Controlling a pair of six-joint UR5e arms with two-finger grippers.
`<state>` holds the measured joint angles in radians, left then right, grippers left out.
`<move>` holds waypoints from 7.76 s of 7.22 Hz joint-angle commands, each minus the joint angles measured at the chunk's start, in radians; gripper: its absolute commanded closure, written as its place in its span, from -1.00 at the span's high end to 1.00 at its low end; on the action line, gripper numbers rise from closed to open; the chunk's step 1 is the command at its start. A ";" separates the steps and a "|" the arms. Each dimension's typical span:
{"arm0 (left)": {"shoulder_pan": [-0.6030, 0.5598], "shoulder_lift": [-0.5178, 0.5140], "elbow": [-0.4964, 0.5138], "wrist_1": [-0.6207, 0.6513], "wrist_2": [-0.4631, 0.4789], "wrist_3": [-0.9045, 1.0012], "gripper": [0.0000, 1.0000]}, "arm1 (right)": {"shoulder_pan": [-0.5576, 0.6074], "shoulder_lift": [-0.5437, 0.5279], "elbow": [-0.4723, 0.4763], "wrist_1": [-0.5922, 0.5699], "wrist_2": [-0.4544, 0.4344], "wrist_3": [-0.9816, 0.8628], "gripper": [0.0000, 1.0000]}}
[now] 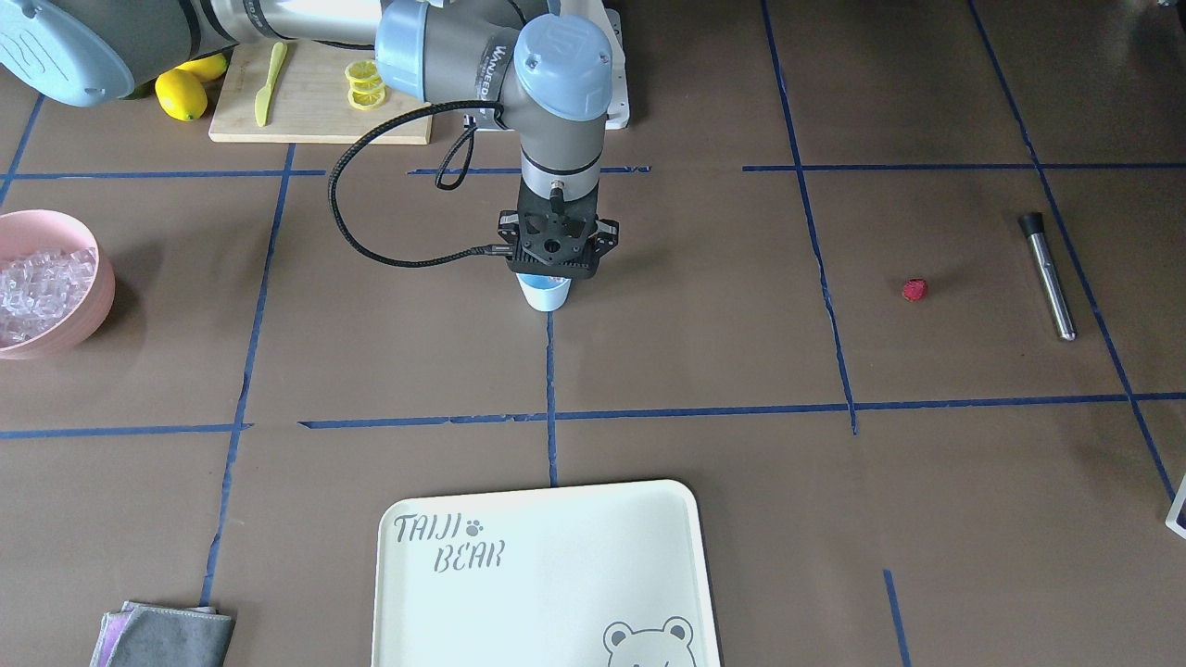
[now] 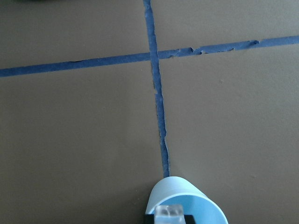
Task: Mash ice and strawberries in cup
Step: 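Carry the ice cube with the right gripper over the light-blue cup, then open the right gripper to drop the ice cube into the cup, then move the right gripper back over the pink bowl, then lower the right gripper into the bowl and pinch another ice cube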
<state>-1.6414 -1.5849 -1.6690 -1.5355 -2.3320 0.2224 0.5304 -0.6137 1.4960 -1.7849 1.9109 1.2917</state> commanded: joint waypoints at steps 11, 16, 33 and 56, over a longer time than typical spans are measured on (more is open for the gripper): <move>-0.003 0.000 -0.017 0.002 -0.001 -0.002 1.00 | -0.026 -0.038 0.030 -0.031 0.031 0.009 0.36; -0.003 0.000 -0.044 0.031 -0.001 -0.002 1.00 | -0.026 -0.052 0.066 -0.031 0.031 0.026 0.97; -0.002 0.060 -0.163 0.061 -0.001 -0.060 1.00 | 0.560 -1.160 0.763 0.229 0.253 -0.801 0.99; 0.103 0.060 -0.175 0.051 -0.006 -0.253 1.00 | 0.589 -1.138 0.279 0.538 0.300 -0.901 0.44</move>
<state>-1.5382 -1.5248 -1.8427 -1.4850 -2.3378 -0.0307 1.1266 -1.7612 1.7760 -1.2448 2.2111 0.3910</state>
